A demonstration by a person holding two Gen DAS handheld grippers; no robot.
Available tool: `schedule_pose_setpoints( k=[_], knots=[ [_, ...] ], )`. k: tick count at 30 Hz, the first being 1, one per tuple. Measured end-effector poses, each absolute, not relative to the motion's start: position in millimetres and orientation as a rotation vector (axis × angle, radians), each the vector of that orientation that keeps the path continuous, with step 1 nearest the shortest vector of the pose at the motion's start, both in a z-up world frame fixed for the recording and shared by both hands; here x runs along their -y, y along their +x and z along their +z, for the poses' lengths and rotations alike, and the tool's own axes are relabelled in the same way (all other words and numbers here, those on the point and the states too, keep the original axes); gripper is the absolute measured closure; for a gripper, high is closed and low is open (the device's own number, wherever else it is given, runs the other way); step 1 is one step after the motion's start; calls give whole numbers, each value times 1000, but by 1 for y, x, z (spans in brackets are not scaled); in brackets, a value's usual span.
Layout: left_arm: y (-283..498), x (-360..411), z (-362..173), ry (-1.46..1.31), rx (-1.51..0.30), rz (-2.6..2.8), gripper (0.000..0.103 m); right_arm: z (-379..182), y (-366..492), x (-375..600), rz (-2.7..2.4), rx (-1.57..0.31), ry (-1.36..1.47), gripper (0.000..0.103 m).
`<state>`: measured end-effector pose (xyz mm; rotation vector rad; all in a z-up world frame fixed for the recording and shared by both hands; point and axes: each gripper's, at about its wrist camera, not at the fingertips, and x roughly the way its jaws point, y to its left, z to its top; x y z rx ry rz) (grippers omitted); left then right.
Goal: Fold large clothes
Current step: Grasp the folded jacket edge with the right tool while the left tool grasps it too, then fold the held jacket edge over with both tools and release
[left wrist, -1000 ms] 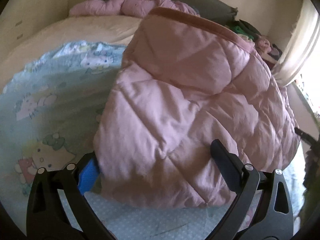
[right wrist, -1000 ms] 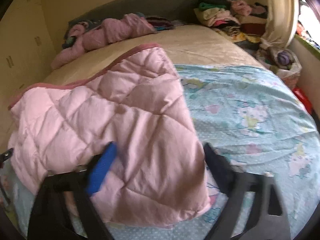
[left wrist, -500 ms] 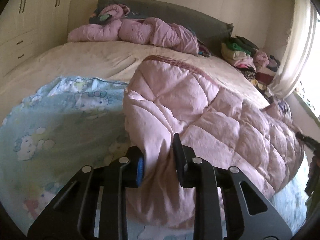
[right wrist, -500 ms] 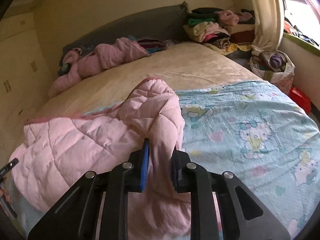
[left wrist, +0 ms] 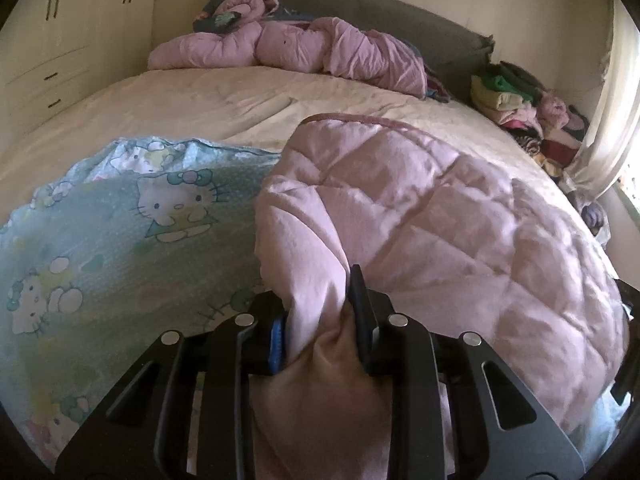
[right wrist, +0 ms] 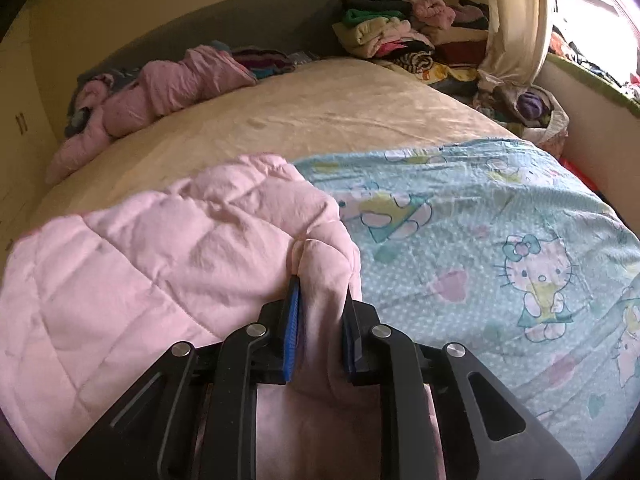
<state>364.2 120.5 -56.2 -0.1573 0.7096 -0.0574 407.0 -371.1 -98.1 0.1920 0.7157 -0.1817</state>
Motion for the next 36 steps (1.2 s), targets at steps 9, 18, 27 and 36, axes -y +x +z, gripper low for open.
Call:
schedule_pose_setpoints(
  k=[9, 18, 27, 36],
  knots=[
    [368, -122, -61, -155, -719, -65, 82, -106, 405, 373, -212, -745, 217, 82],
    [368, -122, -57, -133, -729, -61, 82, -35, 349, 339, -221, -543, 143, 32],
    [362, -120, -48, -105, -724, -40, 77, -41, 375, 246, 143, -773, 4, 23],
    [334, -113, 7, -164, -604, -76, 48, -83, 405, 240, 127, -922, 31, 16]
  ],
)
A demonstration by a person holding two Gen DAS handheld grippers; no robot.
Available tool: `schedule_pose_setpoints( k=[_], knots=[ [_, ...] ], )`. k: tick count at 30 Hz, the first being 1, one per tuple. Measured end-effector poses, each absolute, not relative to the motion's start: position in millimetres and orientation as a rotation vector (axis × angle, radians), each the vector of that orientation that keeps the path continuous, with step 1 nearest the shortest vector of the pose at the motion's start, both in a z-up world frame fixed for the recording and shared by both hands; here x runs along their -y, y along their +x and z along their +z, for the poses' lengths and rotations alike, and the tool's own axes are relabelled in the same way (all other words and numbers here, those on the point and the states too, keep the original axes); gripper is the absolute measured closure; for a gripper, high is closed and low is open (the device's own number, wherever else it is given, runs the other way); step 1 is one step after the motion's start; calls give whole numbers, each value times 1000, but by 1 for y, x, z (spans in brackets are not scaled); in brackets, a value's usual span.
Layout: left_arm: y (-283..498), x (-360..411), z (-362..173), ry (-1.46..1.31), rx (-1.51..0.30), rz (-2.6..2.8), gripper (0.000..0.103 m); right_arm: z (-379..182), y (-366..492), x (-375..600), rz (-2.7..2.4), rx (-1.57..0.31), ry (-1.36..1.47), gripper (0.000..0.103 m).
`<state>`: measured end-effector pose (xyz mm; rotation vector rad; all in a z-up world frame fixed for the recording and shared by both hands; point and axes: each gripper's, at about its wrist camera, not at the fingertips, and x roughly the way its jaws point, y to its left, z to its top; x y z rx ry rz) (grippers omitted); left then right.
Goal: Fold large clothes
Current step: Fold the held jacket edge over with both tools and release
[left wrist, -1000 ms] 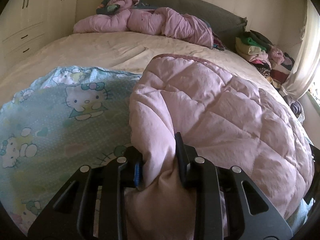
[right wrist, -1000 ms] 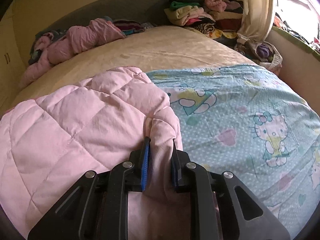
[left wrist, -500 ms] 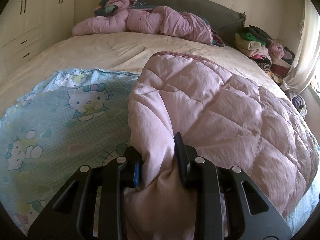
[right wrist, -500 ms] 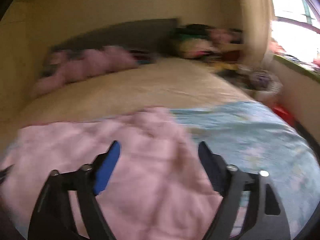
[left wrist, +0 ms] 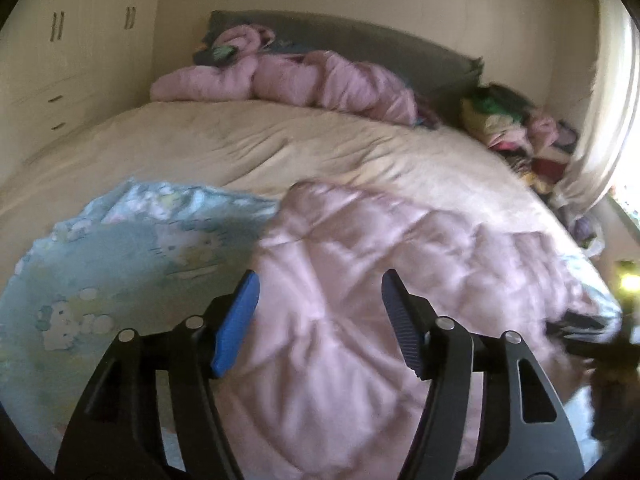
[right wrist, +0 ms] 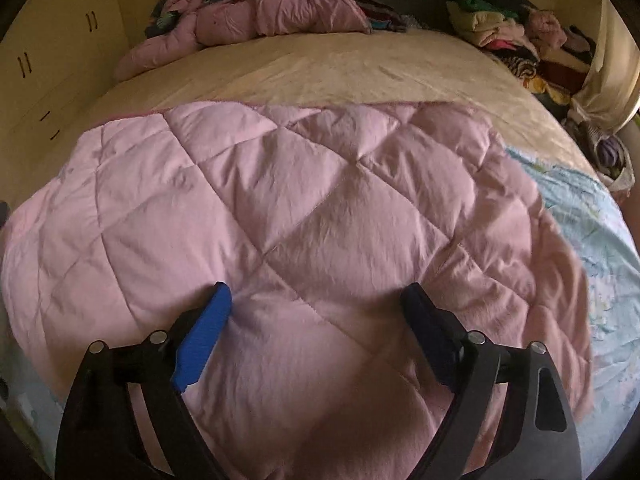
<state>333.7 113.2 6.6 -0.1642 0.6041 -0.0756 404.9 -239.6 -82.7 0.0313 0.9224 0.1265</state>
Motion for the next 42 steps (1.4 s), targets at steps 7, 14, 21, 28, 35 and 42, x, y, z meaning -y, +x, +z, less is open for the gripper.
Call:
schedule_pose_setpoints(
  k=[7, 14, 21, 28, 35, 42],
  knots=[
    [335, -52, -25, -154, -709, -205, 46, -92, 404, 236, 113, -908, 47, 15],
    [344, -31, -58, -54, -766, -183, 32, -95, 402, 237, 111, -905, 35, 14],
    [346, -30, -72, -36, -777, -178, 31, -98, 404, 231, 105, -907, 19, 13],
    [347, -29, -75, -48, -775, -181, 31, -100, 405, 227, 93, -903, 7, 13],
    [343, -33, -71, -55, -770, -187, 31, -101, 404, 222, 60, -907, 4, 13],
    [330, -38, -59, -44, -772, -194, 19, -95, 396, 221, 28, -890, 22, 13]
  ],
)
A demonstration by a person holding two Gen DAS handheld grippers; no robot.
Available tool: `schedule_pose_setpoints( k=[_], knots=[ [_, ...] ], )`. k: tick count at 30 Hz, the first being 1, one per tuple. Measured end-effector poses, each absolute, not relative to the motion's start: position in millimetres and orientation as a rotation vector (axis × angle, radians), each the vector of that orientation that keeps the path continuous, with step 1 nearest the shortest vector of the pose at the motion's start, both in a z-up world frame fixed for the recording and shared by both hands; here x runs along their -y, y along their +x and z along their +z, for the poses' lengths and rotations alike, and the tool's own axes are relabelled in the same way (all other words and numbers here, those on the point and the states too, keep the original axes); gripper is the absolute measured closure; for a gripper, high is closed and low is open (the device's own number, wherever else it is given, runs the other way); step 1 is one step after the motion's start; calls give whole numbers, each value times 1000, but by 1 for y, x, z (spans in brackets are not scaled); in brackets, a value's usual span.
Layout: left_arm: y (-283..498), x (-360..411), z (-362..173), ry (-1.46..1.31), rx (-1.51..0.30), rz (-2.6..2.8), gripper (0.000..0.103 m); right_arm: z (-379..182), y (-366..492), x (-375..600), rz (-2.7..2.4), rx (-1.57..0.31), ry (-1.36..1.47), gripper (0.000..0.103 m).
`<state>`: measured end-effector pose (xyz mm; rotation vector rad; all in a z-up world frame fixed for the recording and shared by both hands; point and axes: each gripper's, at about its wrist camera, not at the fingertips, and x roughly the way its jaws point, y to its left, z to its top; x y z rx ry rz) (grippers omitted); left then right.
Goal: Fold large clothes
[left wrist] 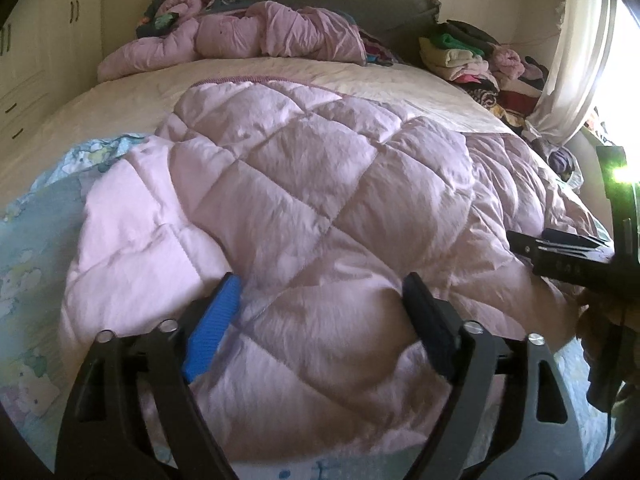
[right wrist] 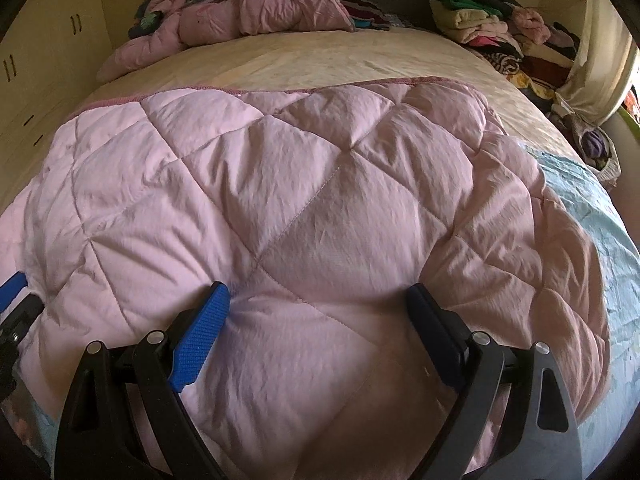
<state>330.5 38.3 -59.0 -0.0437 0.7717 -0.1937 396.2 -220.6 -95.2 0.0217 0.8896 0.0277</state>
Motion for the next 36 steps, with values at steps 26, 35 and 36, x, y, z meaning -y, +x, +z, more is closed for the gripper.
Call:
schedule_pose_setpoints(
  k=[26, 35, 36],
  knots=[
    [236, -59, 9, 97, -655, -42, 9, -3, 251, 286, 136, -655, 213, 4],
    [212, -72, 16, 68, -629, -11, 9, 10, 223, 301, 145, -628, 247, 4],
    [211, -74, 16, 65, -631, -6, 9, 11, 219, 302, 147, -624, 249, 4]
  ],
)
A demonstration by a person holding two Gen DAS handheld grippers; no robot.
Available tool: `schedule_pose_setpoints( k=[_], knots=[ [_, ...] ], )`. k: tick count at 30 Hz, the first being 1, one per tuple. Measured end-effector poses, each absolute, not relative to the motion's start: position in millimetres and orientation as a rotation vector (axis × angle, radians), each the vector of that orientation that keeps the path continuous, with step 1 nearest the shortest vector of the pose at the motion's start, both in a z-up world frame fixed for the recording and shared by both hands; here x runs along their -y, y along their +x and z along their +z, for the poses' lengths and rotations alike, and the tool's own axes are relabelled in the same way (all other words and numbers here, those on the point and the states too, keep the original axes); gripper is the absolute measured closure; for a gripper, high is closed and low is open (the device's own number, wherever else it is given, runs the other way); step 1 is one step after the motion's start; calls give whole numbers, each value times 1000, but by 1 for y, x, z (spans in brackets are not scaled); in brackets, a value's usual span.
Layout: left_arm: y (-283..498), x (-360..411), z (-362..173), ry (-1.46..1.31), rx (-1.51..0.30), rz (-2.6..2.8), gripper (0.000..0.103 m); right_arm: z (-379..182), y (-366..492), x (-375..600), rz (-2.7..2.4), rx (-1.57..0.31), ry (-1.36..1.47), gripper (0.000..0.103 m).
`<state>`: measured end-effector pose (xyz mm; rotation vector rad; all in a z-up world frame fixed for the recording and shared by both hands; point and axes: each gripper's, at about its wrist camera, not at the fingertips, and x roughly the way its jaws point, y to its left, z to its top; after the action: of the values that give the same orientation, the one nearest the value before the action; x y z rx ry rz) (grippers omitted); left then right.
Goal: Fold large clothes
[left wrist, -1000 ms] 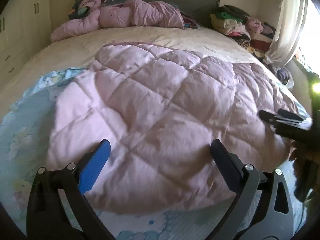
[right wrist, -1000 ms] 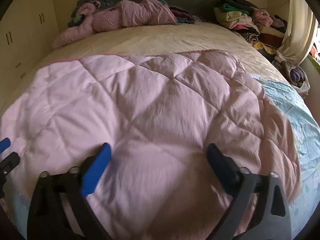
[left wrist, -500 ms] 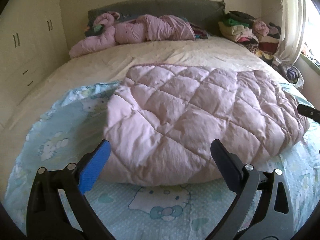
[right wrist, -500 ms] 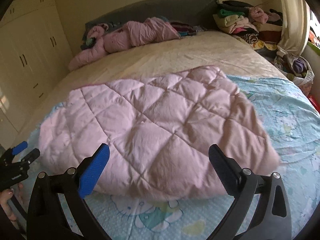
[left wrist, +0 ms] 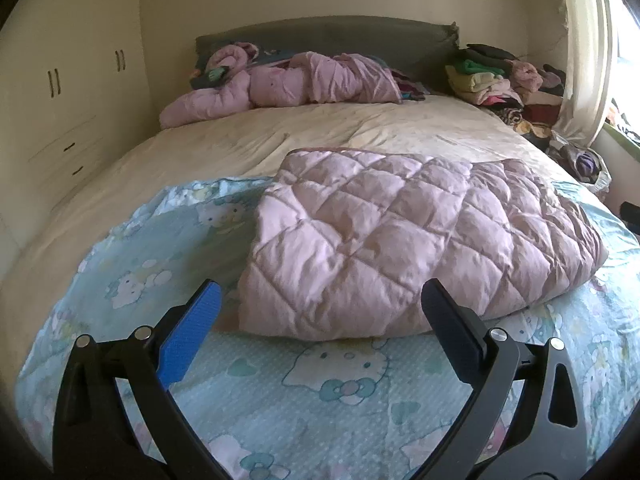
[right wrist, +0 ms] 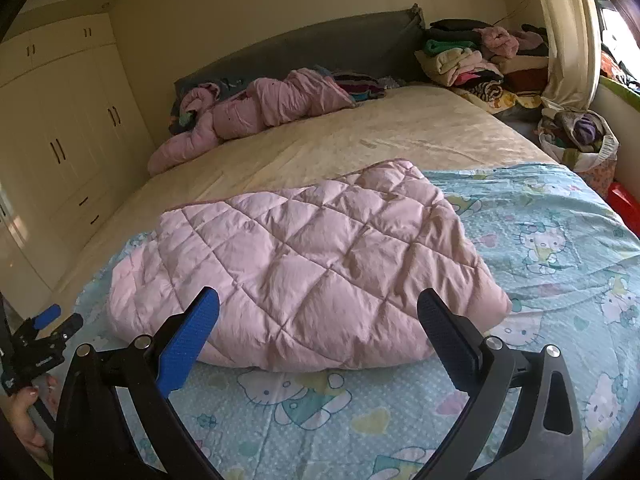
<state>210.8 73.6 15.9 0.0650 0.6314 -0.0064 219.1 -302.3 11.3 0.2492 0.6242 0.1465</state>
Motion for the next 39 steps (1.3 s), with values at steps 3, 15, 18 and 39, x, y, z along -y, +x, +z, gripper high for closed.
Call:
schedule_pose_setpoints(
  k=[3, 15, 18, 39],
  knots=[
    [207, -82, 12, 53, -640, 15, 9, 13, 213, 306, 139, -619, 251, 4],
    [208, -120, -3, -17, -672, 88, 9, 4, 200, 317, 108, -634, 280, 4],
    [211, -128, -9, -30, -688, 104, 9, 1, 199, 319, 99, -642, 282, 4],
    [228, -156, -34, -110, -763, 115, 9, -47, 221, 327, 57, -743, 359, 4]
  ],
)
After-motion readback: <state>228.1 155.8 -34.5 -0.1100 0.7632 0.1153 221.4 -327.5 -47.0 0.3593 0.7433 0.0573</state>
